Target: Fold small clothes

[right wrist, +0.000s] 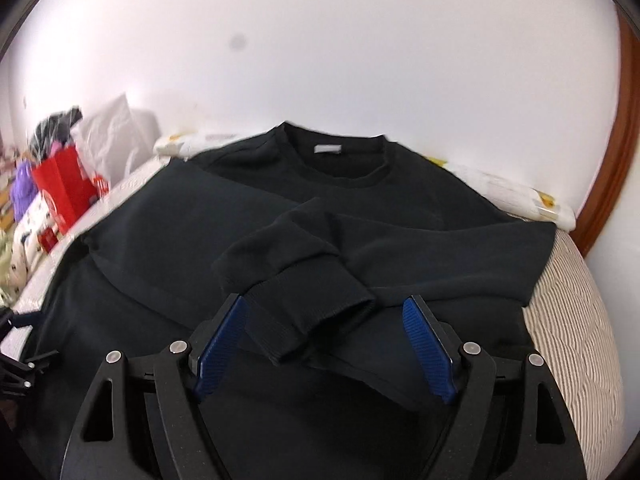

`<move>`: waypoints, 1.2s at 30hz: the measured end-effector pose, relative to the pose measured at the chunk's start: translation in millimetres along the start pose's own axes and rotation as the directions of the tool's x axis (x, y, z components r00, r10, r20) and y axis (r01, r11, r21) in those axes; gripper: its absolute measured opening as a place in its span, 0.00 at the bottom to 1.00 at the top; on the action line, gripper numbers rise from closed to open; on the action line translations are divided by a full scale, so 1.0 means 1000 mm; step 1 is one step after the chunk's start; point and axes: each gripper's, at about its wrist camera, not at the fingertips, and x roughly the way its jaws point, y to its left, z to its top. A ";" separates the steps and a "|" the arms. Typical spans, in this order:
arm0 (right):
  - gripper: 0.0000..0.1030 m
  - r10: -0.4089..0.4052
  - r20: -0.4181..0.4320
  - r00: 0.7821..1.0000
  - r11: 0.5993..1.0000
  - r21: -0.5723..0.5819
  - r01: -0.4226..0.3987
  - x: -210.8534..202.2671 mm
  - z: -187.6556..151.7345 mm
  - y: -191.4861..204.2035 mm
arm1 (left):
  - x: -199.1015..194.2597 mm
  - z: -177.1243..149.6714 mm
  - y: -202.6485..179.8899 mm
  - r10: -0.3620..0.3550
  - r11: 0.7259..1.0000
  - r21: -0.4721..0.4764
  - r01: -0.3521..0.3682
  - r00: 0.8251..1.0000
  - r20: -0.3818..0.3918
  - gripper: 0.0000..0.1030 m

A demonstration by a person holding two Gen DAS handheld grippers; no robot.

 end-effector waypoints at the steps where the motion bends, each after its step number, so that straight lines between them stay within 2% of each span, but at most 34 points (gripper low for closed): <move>1: 0.77 -0.002 -0.004 1.000 1.000 0.014 0.002 0.001 0.001 -0.004 | 0.000 0.000 -0.001 0.001 1.000 0.001 -0.001 1.000 -0.001 0.85; 3: 0.77 -0.034 -0.041 0.999 0.999 0.037 0.036 0.012 0.003 -0.010 | 0.000 0.000 -0.001 0.001 1.000 0.002 -0.001 1.000 -0.001 0.85; 5: 0.73 -0.033 -0.064 0.997 0.998 0.056 0.037 0.025 0.003 -0.013 | 0.000 0.000 -0.001 0.000 1.000 0.001 0.000 1.000 0.000 0.85; 6: 0.68 -0.020 -0.078 0.997 0.997 0.074 0.025 0.033 0.003 -0.015 | 0.000 0.000 -0.001 0.000 1.000 0.001 0.000 1.000 0.000 0.85; 7: 0.57 -0.004 -0.095 0.995 0.996 0.093 0.013 0.040 0.003 -0.016 | 0.000 0.000 -0.001 0.000 1.000 0.001 0.000 1.000 0.000 0.85; 8: 0.52 0.016 -0.116 0.993 0.994 0.113 -0.003 0.049 0.002 -0.016 | 0.001 0.000 -0.001 -0.001 1.000 0.001 0.001 1.000 -0.001 0.85; 9: 0.39 0.033 -0.139 0.990 0.991 0.135 -0.014 0.058 0.002 -0.016 | 0.000 0.000 -0.001 -0.001 1.000 0.001 0.001 1.000 -0.001 0.85; 10: 0.18 0.042 -0.155 0.987 0.989 0.148 -0.019 0.065 0.002 -0.014 | 0.000 0.000 -0.001 -0.001 1.000 0.000 0.001 1.000 0.000 0.85; 11: 0.11 0.048 -0.167 0.985 0.987 0.158 -0.022 0.069 0.003 -0.011 | 0.000 0.000 -0.001 -0.002 1.000 0.000 0.002 1.000 0.000 0.85; 12: 0.08 0.050 -0.168 0.985 0.985 0.172 -0.020 0.071 0.004 -0.008 | 0.000 0.000 -0.001 -0.002 1.000 -0.001 0.002 1.000 0.001 0.85; 17: 0.07 0.162 -0.095 0.982 0.968 0.209 -0.139 0.070 0.033 0.027 | 0.001 0.000 -0.002 -0.001 1.000 0.003 0.001 1.000 -0.003 0.87; 20: 0.08 0.231 -0.072 0.970 0.959 0.185 -0.215 0.079 0.050 0.061 | 0.001 0.000 -0.003 0.002 1.000 0.004 -0.002 1.000 -0.004 0.87; 21: 0.12 0.257 -0.071 0.964 0.953 0.182 -0.240 0.082 0.053 0.072 | 0.001 0.001 -0.004 0.002 1.000 0.004 -0.002 1.000 -0.004 0.87; 23: 0.13 0.342 -0.060 0.938 0.926 0.188 -0.326 0.082 0.060 0.089 | 0.001 0.001 -0.004 -0.003 1.000 0.003 0.003 1.000 -0.005 0.87; 25: 0.26 0.454 -0.052 0.889 0.885 0.141 -0.444 0.073 0.065 0.103 | 0.001 0.001 -0.004 -0.004 1.000 0.004 0.004 1.000 -0.004 0.87; 26: 0.31 0.467 -0.043 0.883 0.881 0.108 -0.460 0.068 0.068 0.105 | 0.000 0.002 -0.004 0.000 1.000 0.002 0.000 1.000 -0.002 0.87; 28: 0.48 0.413 0.014 0.911 0.911 0.016 -0.413 0.047 0.070 0.105 | -0.002 0.004 -0.006 0.015 1.000 0.005 -0.015 1.000 0.006 0.86; 29: 0.49 0.363 0.050 0.931 0.932 -0.025 -0.362 0.034 0.067 0.098 | -0.005 0.007 -0.009 0.023 1.000 0.017 -0.023 1.000 0.019 0.86; 31: 0.49 0.296 0.067 0.953 0.954 -0.074 -0.292 0.020 0.061 0.081 | -0.009 0.018 -0.017 0.028 0.999 0.037 -0.030 0.998 0.047 0.86; 32: 0.49 0.267 0.064 0.962 0.962 -0.086 -0.261 0.016 0.058 0.074 | -0.011 0.026 -0.022 0.020 0.999 0.048 -0.023 0.998 0.057 0.86; 34: 0.49 0.157 0.040 0.987 0.983 -0.101 -0.153 0.011 0.048 0.051 | -0.012 0.044 -0.031 0.003 0.998 0.063 -0.008 0.997 0.075 0.86; 36: 0.49 0.090 0.024 0.996 0.991 -0.100 -0.087 0.007 0.039 0.029 | -0.012 0.064 -0.041 -0.016 0.998 0.069 0.009 0.994 0.105 0.86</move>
